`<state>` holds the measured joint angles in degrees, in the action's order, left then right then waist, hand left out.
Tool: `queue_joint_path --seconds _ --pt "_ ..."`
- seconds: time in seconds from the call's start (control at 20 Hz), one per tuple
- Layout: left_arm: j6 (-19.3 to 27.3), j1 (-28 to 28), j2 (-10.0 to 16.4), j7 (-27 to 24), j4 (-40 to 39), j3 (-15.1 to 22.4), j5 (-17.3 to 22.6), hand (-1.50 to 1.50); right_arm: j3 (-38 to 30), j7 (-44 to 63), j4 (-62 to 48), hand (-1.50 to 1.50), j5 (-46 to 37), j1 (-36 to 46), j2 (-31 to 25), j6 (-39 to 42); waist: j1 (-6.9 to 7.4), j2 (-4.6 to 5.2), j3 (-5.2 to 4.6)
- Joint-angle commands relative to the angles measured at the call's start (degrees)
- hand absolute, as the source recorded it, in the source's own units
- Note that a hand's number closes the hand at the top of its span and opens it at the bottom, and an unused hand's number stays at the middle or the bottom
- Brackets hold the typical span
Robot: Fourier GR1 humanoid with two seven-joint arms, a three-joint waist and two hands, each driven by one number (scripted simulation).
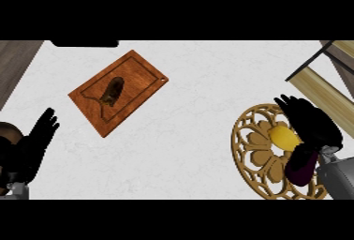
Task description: Pick the lemon from the placemat and place it in the tiered shelf
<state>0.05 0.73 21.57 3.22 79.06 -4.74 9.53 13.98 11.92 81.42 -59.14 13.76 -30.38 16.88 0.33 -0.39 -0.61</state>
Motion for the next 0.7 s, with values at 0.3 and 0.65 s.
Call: queue_joint_path --seconds 0.3,0.65 --pt "-2.2 -1.0 -1.0 1.2 0.2 -2.4 -0.6 0.00 -2.0 -4.8 -13.1 -1.50 -5.4 2.4 4.6 -4.9 -0.06 0.44 0.61" --pt "-3.9 0.2 -0.5 2.6 2.3 -4.0 -1.8 0.00 -4.0 -10.2 -14.3 1.50 -6.6 0.6 4.5 -7.4 -0.19 0.37 0.61"
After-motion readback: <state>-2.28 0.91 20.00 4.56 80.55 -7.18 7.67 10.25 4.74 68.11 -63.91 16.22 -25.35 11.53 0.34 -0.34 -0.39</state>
